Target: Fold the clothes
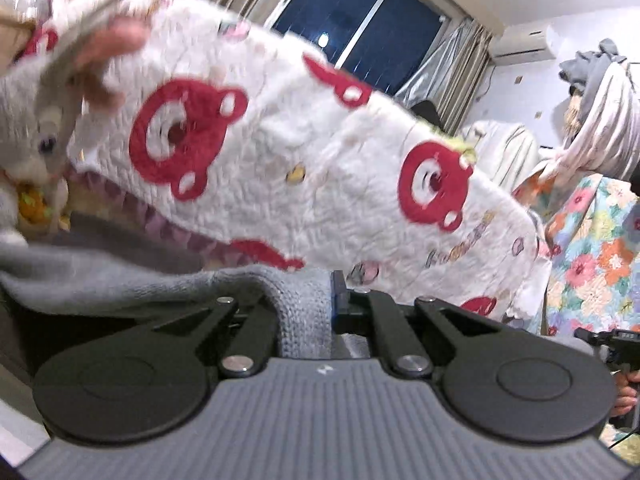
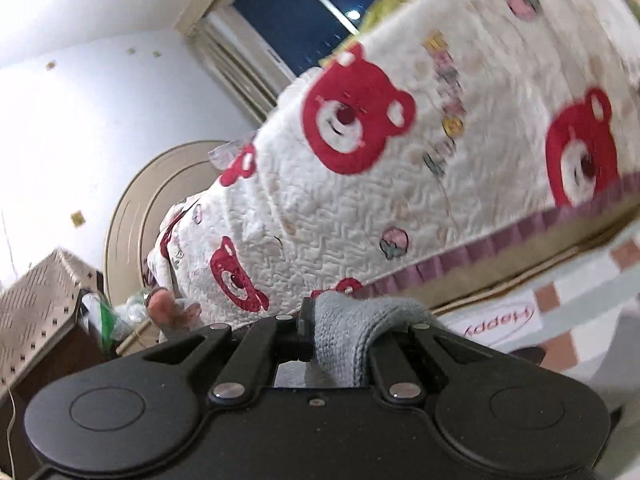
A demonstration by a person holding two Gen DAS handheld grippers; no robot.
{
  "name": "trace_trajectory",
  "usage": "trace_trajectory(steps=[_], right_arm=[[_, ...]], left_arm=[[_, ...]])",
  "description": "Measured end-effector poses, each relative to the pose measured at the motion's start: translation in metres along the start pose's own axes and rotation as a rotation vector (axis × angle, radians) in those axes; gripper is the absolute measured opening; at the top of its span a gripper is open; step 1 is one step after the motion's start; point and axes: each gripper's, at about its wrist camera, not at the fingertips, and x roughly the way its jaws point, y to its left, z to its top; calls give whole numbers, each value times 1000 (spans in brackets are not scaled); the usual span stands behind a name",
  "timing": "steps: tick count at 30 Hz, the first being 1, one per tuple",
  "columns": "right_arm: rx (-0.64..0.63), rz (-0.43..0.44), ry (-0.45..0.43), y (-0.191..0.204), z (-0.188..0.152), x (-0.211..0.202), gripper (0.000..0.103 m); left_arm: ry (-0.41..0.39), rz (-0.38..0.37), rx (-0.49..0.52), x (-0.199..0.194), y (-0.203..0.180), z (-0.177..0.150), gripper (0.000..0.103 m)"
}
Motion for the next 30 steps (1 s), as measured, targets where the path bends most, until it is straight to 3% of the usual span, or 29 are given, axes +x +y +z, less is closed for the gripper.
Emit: trace_trajectory(steps=[7,10,14,19,24,27,28,30], right_arm=[[-104,56,-25,56,20,-53,7],[-126,72,-20,70,32,-70,7],[-141,54,20,69,42,-72,7],[-155,31,102,43,51,-33,7],[-130,-84,216,-19,72,64,6],[-70,-203,287,-69,71,139,7],[-50,-243,310,-86,70,163,9],[-10,-322,357,-119,69,213,27]], left_arm=[[-129,5,68,-72,-47,46,4],[-117,5,61,-88,-61,62,4],[-56,40,55,-76,-63,60,4],[53,125,73,-12,-48,40,4],[181,184,123,103,-12,13,7],[286,237,149,179,10,-13,8],[335,243,150,202,16,-26,8],[418,242,146,230,24,-51,8]])
